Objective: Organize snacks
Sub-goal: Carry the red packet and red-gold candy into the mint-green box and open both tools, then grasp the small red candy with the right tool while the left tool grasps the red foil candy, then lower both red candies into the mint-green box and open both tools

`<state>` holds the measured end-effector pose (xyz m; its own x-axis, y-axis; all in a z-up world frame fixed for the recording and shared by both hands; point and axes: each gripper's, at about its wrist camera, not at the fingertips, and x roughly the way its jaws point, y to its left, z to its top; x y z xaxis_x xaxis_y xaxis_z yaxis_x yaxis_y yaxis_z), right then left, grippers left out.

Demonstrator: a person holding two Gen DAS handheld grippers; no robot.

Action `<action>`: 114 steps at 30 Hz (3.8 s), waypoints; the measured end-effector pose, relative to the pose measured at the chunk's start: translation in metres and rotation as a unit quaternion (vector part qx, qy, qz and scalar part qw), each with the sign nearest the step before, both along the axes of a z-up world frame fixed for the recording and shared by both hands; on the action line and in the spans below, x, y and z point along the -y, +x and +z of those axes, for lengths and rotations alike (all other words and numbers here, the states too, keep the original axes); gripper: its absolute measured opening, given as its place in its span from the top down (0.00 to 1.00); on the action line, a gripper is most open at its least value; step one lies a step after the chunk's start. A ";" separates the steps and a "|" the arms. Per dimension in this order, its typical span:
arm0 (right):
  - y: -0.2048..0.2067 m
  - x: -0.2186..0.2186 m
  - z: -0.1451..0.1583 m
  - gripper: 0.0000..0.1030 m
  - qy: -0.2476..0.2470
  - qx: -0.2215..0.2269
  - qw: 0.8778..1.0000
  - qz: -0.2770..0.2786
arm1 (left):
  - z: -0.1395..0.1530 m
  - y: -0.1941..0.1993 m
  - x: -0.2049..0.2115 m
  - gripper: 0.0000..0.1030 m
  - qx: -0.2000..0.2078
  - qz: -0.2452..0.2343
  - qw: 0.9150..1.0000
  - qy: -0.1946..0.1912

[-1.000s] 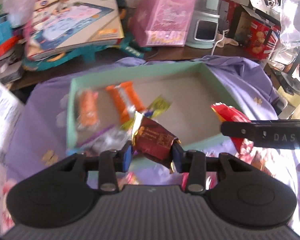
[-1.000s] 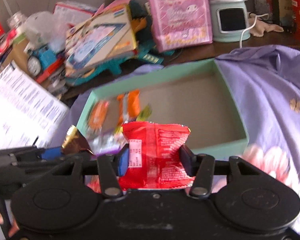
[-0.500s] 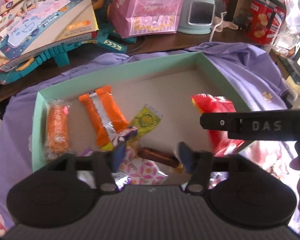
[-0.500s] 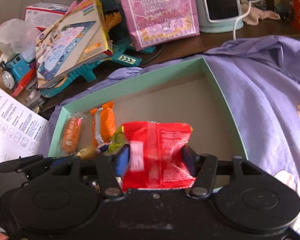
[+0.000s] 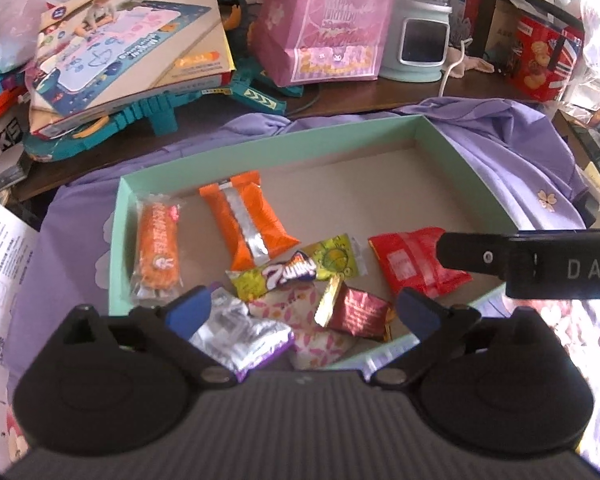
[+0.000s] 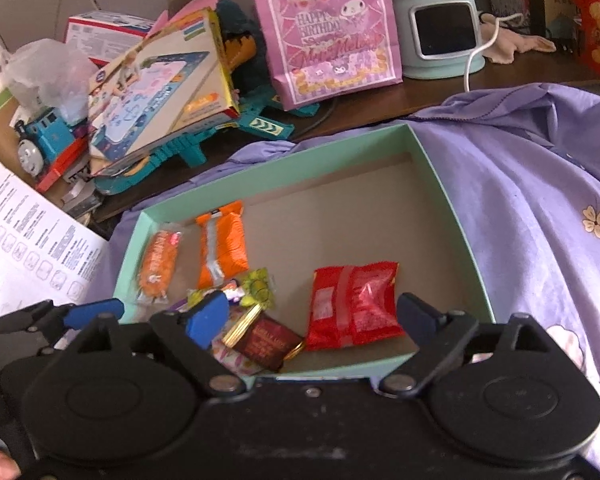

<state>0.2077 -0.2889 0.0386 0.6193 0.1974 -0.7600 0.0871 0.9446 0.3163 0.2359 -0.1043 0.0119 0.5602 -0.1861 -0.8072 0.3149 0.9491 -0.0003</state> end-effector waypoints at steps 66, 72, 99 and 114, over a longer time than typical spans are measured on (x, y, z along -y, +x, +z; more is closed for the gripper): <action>-0.091 -0.081 -0.074 0.58 -0.026 -0.085 0.990 0.107 | -0.083 -0.083 -0.079 0.61 -0.058 0.017 0.998 0.005; -0.092 -0.088 -0.075 0.64 -0.052 -0.063 0.991 0.108 | -0.082 -0.086 -0.076 0.65 -0.052 0.031 0.998 0.010; -0.116 -0.068 -0.019 0.65 -0.030 -0.008 0.994 0.102 | -0.003 -0.122 -0.096 0.73 -0.005 0.053 0.998 -0.046; -0.048 -0.054 0.020 0.65 -0.045 0.027 0.995 0.082 | 0.040 -0.041 -0.079 0.73 0.053 0.068 0.995 -0.043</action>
<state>0.1600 -0.2346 0.0586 0.6248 0.2328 -0.7453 -0.0860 0.9692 0.2306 0.1946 -0.0252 0.0520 0.6662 -0.1688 -0.7264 0.1855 0.9809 -0.0579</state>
